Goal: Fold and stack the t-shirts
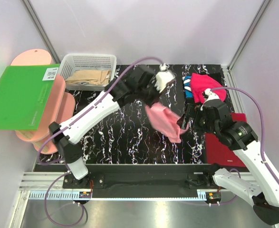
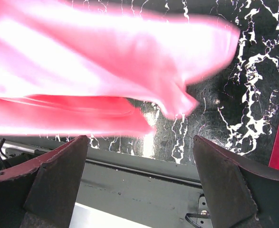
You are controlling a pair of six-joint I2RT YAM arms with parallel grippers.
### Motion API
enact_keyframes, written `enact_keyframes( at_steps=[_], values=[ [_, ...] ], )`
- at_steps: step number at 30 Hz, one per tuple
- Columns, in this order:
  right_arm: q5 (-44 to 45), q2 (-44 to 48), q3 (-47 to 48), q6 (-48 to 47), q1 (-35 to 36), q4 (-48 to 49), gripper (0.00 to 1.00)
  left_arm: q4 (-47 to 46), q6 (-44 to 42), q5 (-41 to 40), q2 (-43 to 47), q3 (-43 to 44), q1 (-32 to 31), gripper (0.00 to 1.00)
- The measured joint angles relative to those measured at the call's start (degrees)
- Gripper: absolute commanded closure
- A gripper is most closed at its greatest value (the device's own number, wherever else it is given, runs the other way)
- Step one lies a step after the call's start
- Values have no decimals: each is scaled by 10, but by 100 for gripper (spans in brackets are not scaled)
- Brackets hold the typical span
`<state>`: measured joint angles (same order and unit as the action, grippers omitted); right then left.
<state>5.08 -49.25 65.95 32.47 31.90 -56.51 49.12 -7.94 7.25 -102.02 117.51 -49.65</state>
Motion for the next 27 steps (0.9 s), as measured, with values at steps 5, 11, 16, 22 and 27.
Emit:
enact_keyframes(
  at_steps=[5,11,16,22,27],
  values=[
    [0,-2,-2,-1,0,0,0,-29,0,42,121,-322,66,13],
    [1,-24,-14,-2,0,0,0,-23,-16,61,161,-495,189,1],
    [11,-38,-28,2,0,0,0,-24,-27,69,173,-470,195,1],
    [76,5,-13,19,0,-16,0,-44,-26,64,125,-330,110,1],
    [94,56,50,22,0,-21,0,-61,-7,74,4,-226,14,1]
  ],
)
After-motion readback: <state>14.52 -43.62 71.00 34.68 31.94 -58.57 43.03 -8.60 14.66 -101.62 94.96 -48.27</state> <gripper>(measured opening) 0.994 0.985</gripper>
